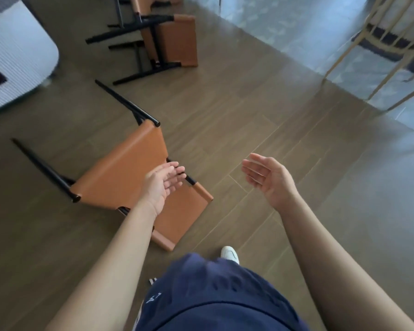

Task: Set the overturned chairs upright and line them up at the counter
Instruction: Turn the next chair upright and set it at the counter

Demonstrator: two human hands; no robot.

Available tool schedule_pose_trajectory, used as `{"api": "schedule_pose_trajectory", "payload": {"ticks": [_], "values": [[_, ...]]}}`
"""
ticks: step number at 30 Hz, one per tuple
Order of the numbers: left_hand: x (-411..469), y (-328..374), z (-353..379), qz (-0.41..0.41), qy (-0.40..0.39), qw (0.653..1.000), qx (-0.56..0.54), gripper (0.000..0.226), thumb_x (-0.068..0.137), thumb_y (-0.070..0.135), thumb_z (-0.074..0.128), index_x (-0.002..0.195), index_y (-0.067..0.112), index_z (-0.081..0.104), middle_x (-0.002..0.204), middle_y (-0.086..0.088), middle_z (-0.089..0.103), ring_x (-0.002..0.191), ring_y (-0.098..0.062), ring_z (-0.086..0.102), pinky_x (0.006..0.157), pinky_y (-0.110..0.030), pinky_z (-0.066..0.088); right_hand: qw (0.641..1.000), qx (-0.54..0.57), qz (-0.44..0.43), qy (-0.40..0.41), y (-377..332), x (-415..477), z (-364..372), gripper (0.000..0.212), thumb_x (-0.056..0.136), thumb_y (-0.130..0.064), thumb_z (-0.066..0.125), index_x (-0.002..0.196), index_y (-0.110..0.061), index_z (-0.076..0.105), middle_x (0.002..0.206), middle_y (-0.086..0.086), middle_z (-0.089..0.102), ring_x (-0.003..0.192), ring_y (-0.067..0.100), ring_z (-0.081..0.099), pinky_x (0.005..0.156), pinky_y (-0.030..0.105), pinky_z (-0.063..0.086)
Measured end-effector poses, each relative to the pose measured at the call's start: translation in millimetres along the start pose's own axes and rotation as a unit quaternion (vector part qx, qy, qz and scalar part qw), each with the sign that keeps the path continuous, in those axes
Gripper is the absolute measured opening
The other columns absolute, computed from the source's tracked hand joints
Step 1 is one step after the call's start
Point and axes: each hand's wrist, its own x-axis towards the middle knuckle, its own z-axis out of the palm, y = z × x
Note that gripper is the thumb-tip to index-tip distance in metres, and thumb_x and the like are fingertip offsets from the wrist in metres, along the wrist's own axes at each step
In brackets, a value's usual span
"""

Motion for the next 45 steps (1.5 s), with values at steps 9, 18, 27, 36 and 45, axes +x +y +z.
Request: {"api": "schedule_pose_trajectory", "payload": {"ticks": [9, 18, 27, 36, 45], "values": [[-17, -37, -24, -0.011, 0.085, 0.995, -0.047, 0.022, 0.099, 0.010, 0.044, 0.106, 0.010, 0.065, 0.101, -0.010, 0.074, 0.091, -0.022, 0.072, 0.076, -0.032, 0.054, 0.993, -0.066, 0.071, -0.062, 16, 30, 14, 0.026, 0.096, -0.020, 0.045, 0.104, -0.013, 0.070, 0.101, 0.009, 0.076, 0.091, 0.020, 0.074, 0.076, 0.032, 0.053], [-6, -48, -52, -0.012, 0.112, 0.991, -0.066, 0.023, 0.097, 0.006, 0.046, 0.108, 0.009, 0.065, 0.102, -0.010, 0.074, 0.095, -0.024, 0.072, 0.080, -0.034, 0.054, 0.986, -0.100, 0.103, -0.085, 42, 56, 47, 0.027, 0.098, -0.020, 0.046, 0.106, -0.012, 0.070, 0.105, 0.010, 0.075, 0.099, 0.025, 0.071, 0.092, 0.038, 0.051], [12, -72, -37, -0.001, 0.161, 0.972, -0.174, 0.023, 0.094, 0.000, 0.049, 0.108, 0.009, 0.065, 0.106, -0.012, 0.073, 0.097, -0.025, 0.071, 0.079, -0.033, 0.053, 0.975, -0.103, 0.157, -0.118, 51, 105, 55, 0.024, 0.095, -0.018, 0.051, 0.107, -0.010, 0.070, 0.104, 0.013, 0.075, 0.093, 0.023, 0.074, 0.082, 0.035, 0.055], [57, -87, -22, 0.050, 0.201, 0.951, -0.229, 0.019, 0.093, 0.006, 0.056, 0.110, 0.009, 0.064, 0.107, -0.010, 0.073, 0.099, -0.024, 0.071, 0.082, -0.032, 0.054, 0.949, -0.181, 0.180, -0.187, 79, 164, 74, 0.026, 0.094, -0.020, 0.048, 0.102, -0.012, 0.072, 0.101, 0.011, 0.076, 0.088, 0.020, 0.074, 0.082, 0.033, 0.054], [129, -171, -59, 0.069, 0.193, 0.963, -0.172, 0.020, 0.093, 0.004, 0.055, 0.109, 0.009, 0.066, 0.105, -0.008, 0.074, 0.100, -0.025, 0.070, 0.086, -0.035, 0.053, 0.935, -0.212, 0.201, -0.202, 188, 235, 55, 0.027, 0.097, -0.019, 0.045, 0.106, -0.012, 0.070, 0.098, 0.010, 0.076, 0.086, 0.019, 0.074, 0.068, 0.028, 0.054]]}}
